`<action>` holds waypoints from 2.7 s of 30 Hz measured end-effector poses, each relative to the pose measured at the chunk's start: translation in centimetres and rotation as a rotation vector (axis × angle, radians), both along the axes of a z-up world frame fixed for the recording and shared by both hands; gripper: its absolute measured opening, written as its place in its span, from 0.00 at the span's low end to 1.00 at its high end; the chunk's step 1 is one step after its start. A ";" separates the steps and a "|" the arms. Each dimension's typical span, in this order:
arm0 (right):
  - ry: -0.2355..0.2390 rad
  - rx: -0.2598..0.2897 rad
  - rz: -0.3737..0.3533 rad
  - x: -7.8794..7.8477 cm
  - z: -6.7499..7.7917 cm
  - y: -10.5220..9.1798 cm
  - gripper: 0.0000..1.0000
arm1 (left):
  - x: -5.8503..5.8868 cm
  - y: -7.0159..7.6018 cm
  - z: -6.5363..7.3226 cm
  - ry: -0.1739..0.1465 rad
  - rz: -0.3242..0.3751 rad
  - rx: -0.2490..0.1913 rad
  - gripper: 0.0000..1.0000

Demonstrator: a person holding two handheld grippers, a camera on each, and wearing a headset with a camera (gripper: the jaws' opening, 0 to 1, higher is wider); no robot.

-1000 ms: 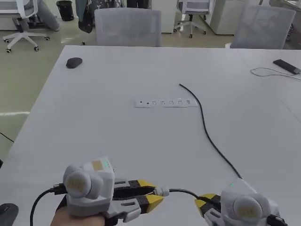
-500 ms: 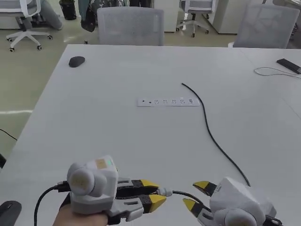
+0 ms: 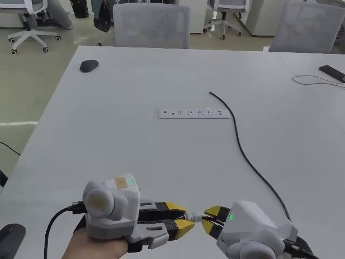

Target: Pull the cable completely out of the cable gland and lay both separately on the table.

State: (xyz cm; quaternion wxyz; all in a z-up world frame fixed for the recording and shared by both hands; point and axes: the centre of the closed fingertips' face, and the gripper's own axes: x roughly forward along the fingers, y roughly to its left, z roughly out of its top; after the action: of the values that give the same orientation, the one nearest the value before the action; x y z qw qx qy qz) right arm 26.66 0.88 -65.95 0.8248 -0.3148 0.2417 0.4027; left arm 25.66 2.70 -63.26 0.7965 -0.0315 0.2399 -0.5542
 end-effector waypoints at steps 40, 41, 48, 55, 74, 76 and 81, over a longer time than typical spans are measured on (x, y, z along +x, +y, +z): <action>0.225 0.238 -0.392 1.2 -3.3 -6.3 0.00 | 0.4 -0.7 0.9 -0.054 -0.005 -0.006 0.15; 0.235 0.248 -0.399 1.2 -3.4 -6.3 0.00 | 0.4 -0.8 0.9 -0.057 -0.008 -0.005 0.15; 0.304 0.292 -0.493 1.0 -4.7 -7.1 0.00 | 0.5 -0.4 0.7 -0.057 0.003 -0.007 0.15; 0.390 0.367 -0.567 0.6 -5.5 -7.1 0.00 | 0.6 -0.4 0.4 -0.048 0.007 -0.011 0.15; 0.332 0.288 -0.466 1.1 -5.1 -6.3 0.01 | 1.5 0.8 0.0 -0.035 0.026 -0.005 0.15; 0.327 0.258 -0.433 1.1 -5.0 -6.1 0.01 | 1.7 1.1 0.0 -0.031 0.036 -0.009 0.15; 0.253 0.183 -0.321 1.4 -3.5 -5.0 0.07 | 1.9 1.4 -0.2 -0.028 0.042 0.005 0.15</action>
State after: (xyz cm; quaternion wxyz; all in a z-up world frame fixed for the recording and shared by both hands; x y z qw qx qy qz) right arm 28.06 -4.16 -69.41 0.8665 -0.1431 0.3526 0.3229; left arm 27.55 4.08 -63.49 0.8111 -0.0269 0.2296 -0.5373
